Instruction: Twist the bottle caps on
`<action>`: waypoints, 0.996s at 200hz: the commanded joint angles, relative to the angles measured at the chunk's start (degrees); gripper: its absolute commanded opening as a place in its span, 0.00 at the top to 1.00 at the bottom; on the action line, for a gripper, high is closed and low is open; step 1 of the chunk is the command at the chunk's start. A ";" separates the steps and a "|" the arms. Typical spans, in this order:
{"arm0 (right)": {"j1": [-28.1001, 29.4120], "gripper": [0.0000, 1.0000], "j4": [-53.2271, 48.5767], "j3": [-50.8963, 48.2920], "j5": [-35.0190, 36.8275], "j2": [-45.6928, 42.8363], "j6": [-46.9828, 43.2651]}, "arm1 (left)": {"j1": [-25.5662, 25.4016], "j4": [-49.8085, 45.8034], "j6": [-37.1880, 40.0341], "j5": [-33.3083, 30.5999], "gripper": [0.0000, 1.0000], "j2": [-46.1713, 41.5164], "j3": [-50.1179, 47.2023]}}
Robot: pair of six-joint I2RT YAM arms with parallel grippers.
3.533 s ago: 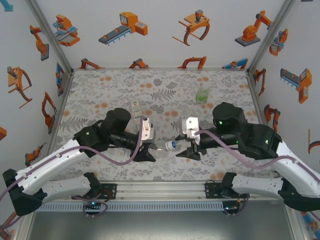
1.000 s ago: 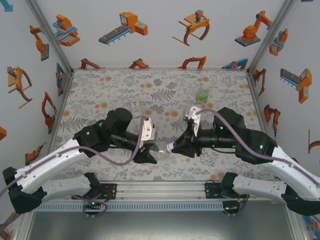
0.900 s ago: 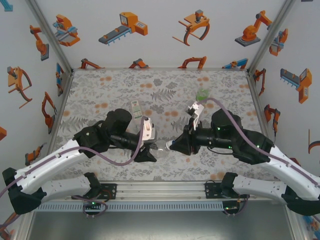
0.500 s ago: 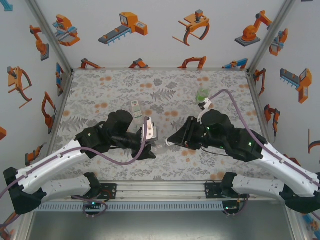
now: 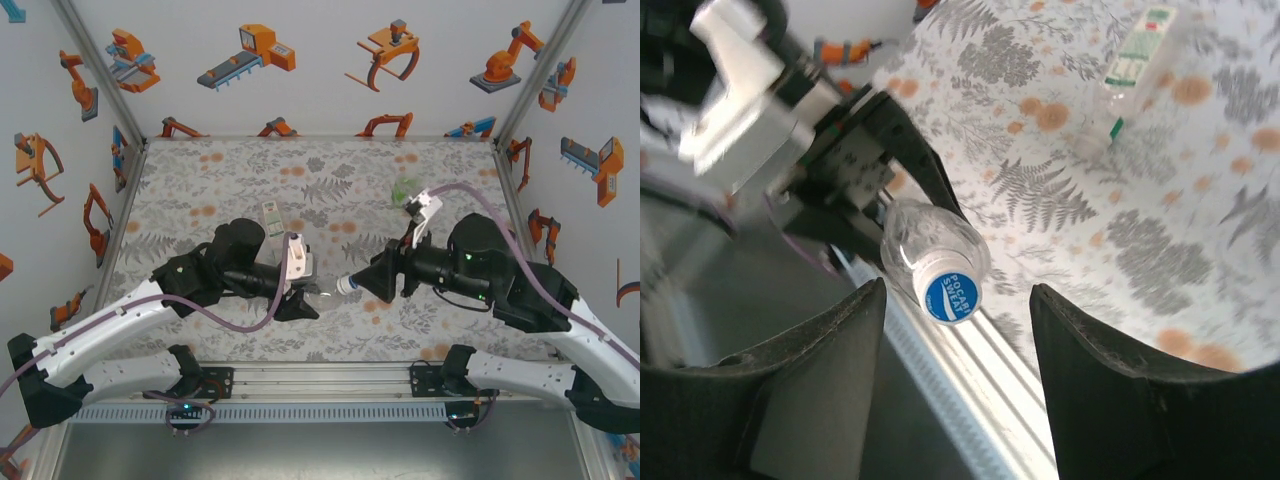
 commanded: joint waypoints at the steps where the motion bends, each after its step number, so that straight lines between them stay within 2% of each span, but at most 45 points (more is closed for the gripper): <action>1: 0.15 0.43 -0.37 1.26 -11.11 0.21 -23.38 | -0.28 1.82 -1.09 3.69 1.00 -0.25 0.86; 23: 0.19 0.42 -3.84 3.50 -16.29 2.12 -31.58 | -0.47 2.18 -1.43 4.82 1.00 -0.19 0.91; 45: 0.15 0.42 -4.80 4.36 -19.36 3.72 -34.91 | -0.52 2.22 -1.57 5.36 1.00 -0.17 1.20; 199: 0.27 0.46 -1.26 1.48 -22.51 3.14 -34.51 | -0.87 1.97 -1.29 7.43 1.00 0.03 2.74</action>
